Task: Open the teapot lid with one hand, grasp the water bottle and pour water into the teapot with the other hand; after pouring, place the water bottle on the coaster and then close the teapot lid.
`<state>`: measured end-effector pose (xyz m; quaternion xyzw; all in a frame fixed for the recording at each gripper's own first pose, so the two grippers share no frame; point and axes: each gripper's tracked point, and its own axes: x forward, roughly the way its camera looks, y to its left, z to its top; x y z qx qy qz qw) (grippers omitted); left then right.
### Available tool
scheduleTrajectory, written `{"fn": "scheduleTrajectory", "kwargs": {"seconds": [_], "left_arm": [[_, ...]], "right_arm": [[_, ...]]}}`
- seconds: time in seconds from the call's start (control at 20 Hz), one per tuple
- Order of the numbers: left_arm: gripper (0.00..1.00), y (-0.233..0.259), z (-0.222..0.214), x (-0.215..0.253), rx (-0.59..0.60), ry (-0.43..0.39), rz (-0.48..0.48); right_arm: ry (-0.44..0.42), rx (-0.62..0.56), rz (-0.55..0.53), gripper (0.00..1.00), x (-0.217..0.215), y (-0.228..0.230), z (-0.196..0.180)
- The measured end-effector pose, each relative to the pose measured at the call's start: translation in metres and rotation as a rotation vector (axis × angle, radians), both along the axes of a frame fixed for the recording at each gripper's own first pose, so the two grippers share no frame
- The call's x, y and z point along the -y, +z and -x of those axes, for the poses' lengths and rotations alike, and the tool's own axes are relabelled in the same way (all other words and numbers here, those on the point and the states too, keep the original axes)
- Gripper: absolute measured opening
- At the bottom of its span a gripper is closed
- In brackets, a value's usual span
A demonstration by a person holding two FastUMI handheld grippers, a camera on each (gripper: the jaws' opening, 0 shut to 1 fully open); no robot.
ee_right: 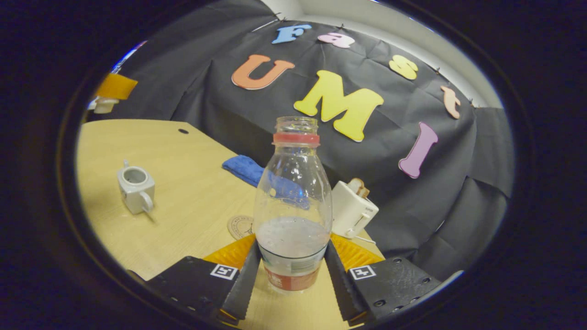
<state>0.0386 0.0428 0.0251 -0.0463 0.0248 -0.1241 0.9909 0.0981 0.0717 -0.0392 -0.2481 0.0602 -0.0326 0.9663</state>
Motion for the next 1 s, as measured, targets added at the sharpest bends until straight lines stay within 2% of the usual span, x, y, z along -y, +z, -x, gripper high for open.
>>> {"fn": "scheduleTrajectory", "kwargs": {"seconds": [0.3, 0.5, 0.55, 0.6, 0.65, 0.7, 0.75, 0.85, 0.9, 0.95, 1.0], "left_arm": [[0.03, 0.008, 0.004, -0.023, 0.022, 0.036, -0.026], [0.02, 0.007, 0.005, -0.039, 0.013, 0.046, -0.020], [0.07, 0.008, 0.006, -0.042, 0.015, 0.050, -0.019], [0.07, 0.009, 0.006, -0.044, 0.015, 0.049, -0.017], [0.02, 0.010, 0.007, -0.046, 0.017, 0.047, -0.013], [0.07, 0.010, 0.007, -0.046, 0.019, 0.043, -0.013], [0.02, 0.011, 0.008, -0.047, 0.022, 0.041, -0.015], [0.02, 0.010, 0.009, -0.050, 0.023, 0.045, -0.023], [0.07, 0.010, 0.009, -0.050, 0.024, 0.044, -0.027], [0.02, 0.010, 0.009, -0.050, 0.022, 0.043, -0.029], [0.02, 0.011, 0.009, -0.051, 0.023, 0.047, -0.030]], "right_arm": [[-0.006, -0.055, 0.191, 0.75, -0.027, -0.018, -0.009], [0.004, -0.057, 0.364, 0.74, -0.041, -0.024, -0.009], [0.011, -0.062, 0.405, 0.73, -0.043, -0.027, -0.008], [0.018, -0.070, 0.443, 0.74, -0.046, -0.029, -0.009], [0.023, -0.075, 0.479, 0.74, -0.048, -0.029, -0.010], [0.021, -0.075, 0.516, 0.73, -0.049, -0.029, -0.011], [0.018, -0.070, 0.557, 0.73, -0.052, -0.029, -0.010], [0.015, -0.055, 0.615, 0.75, -0.054, -0.029, -0.008], [0.013, -0.047, 0.641, 0.74, -0.055, -0.027, -0.008], [0.012, -0.039, 0.670, 0.74, -0.056, -0.025, -0.008], [0.012, -0.034, 0.698, 0.74, -0.059, -0.023, -0.008]]}}
